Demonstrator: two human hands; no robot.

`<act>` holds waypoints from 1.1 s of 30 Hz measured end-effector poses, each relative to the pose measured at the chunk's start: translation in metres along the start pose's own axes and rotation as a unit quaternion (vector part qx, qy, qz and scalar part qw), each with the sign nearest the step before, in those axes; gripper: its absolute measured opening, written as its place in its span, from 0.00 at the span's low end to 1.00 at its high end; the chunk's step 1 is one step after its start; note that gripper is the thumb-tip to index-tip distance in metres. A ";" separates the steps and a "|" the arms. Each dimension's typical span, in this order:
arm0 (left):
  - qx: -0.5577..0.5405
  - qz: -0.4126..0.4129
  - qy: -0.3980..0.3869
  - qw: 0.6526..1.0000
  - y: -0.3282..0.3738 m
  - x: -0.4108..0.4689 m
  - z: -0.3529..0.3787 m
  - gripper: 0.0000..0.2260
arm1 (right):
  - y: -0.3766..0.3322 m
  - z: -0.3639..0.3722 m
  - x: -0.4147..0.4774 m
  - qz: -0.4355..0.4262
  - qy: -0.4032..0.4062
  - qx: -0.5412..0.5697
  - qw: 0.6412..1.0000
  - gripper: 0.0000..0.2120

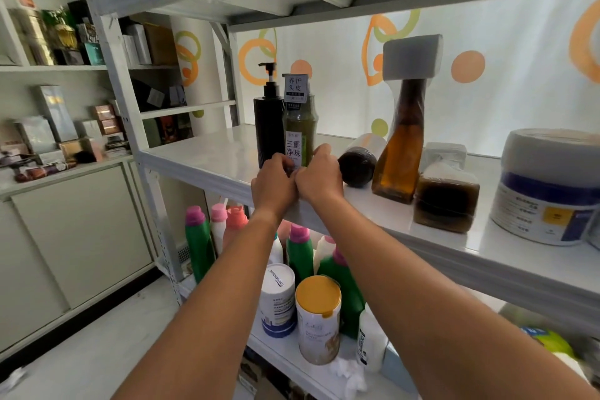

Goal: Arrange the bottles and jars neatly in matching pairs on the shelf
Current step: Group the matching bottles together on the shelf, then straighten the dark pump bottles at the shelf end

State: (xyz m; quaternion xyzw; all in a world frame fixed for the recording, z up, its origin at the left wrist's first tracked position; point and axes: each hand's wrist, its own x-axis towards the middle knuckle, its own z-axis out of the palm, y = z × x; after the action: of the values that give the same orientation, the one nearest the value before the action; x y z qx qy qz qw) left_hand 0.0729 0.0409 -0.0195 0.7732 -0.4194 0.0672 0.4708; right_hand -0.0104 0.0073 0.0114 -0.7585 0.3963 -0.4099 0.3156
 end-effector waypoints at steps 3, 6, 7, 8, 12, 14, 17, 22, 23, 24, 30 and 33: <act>0.022 -0.004 0.017 1.000 -0.002 0.003 0.003 0.09 | 0.002 -0.002 0.003 0.008 -0.033 0.002 0.999 0.13; 0.036 -0.014 0.011 0.999 -0.003 0.004 0.004 0.11 | 0.001 -0.003 0.004 0.005 -0.046 -0.003 0.999 0.13; 0.042 -0.016 0.007 0.999 -0.003 0.004 0.004 0.12 | 0.001 -0.003 0.004 0.006 -0.046 -0.003 0.999 0.13; 0.048 -0.015 0.006 0.999 -0.003 0.004 0.004 0.12 | 0.001 -0.002 0.003 0.005 -0.046 -0.003 0.999 0.12; 0.044 -0.010 0.019 0.999 0.001 0.000 0.001 0.11 | -0.003 -0.004 -0.004 0.004 -0.045 0.012 0.999 0.10; 0.043 -0.009 0.020 0.999 0.004 -0.007 -0.001 0.09 | -0.006 -0.013 -0.013 -0.008 -0.055 0.041 0.998 0.09; 0.061 0.051 0.075 0.994 0.014 -0.017 -0.005 0.06 | -0.001 -0.032 -0.029 -0.039 -0.054 0.077 0.995 0.09; -0.054 0.110 0.040 0.992 0.054 -0.030 0.001 0.08 | 0.011 -0.074 -0.052 -0.007 0.002 0.162 0.987 0.11; -0.066 0.093 -0.005 0.994 0.064 -0.029 0.005 0.11 | 0.012 -0.081 -0.057 -0.002 0.002 0.177 0.984 0.11; -0.066 0.077 -0.053 0.993 0.073 -0.028 0.010 0.15 | 0.015 -0.086 -0.063 0.000 -0.005 0.188 0.982 0.11; -0.058 0.078 -0.174 0.980 0.091 -0.025 0.033 0.25 | 0.030 -0.100 -0.086 -0.023 -0.014 0.179 0.983 0.15; -0.046 0.083 -0.173 0.980 0.086 -0.023 0.028 0.25 | 0.031 -0.103 -0.091 -0.035 -0.025 0.148 0.988 0.14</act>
State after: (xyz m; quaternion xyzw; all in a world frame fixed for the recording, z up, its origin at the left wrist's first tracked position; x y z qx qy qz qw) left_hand -0.0113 0.0148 0.0110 0.7131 -0.5603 -0.0483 0.4187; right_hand -0.1428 0.0547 0.0009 -0.7268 0.2962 -0.4557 0.4200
